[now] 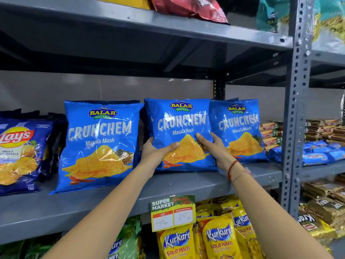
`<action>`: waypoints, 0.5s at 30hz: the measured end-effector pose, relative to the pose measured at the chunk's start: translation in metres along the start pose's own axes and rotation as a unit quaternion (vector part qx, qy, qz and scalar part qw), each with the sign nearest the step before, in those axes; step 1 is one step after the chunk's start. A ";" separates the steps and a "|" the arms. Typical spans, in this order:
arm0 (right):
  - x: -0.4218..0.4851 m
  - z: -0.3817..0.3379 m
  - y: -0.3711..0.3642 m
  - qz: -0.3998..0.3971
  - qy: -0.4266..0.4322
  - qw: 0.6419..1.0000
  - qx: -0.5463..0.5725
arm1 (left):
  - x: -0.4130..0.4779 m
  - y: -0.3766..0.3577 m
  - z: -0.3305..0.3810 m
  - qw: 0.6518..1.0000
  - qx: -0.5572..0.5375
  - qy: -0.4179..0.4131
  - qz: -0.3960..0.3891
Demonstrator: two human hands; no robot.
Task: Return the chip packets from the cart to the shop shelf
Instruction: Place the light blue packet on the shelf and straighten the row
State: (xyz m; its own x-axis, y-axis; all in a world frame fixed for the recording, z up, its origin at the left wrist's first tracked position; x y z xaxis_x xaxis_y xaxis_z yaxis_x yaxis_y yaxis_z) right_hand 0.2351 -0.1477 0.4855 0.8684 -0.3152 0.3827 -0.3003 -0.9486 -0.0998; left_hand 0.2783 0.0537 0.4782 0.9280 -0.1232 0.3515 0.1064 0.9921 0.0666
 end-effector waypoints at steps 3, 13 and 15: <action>0.012 0.000 -0.002 0.016 0.035 0.999 -0.025 | 0.000 0.002 -0.007 0.999 0.012 -0.004 0.034; 0.018 0.008 0.003 0.076 0.087 0.992 -0.045 | -0.010 0.000 -0.014 0.992 0.102 0.019 0.067; 0.014 0.006 0.006 0.097 0.103 0.988 -0.068 | -0.016 0.001 -0.012 0.991 0.113 0.017 0.066</action>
State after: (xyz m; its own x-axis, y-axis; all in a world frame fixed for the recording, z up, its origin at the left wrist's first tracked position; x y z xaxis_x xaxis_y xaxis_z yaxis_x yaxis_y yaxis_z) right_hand 0.2479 -0.1584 0.4844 0.6950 -0.4651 0.5483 -0.5156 -0.8539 -0.0708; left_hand 0.2681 0.0564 0.4617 0.9403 0.0121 0.3402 -0.0959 0.9683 0.2307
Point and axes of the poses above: each hand's wrist, its own x-axis towards the middle knuckle, its own y-axis out of the back of the hand, z = x × y, the point moved 7 cm from there along x, towards the middle knuckle, and after that the axes turned 5 degrees about x, right-handed, at the moved point
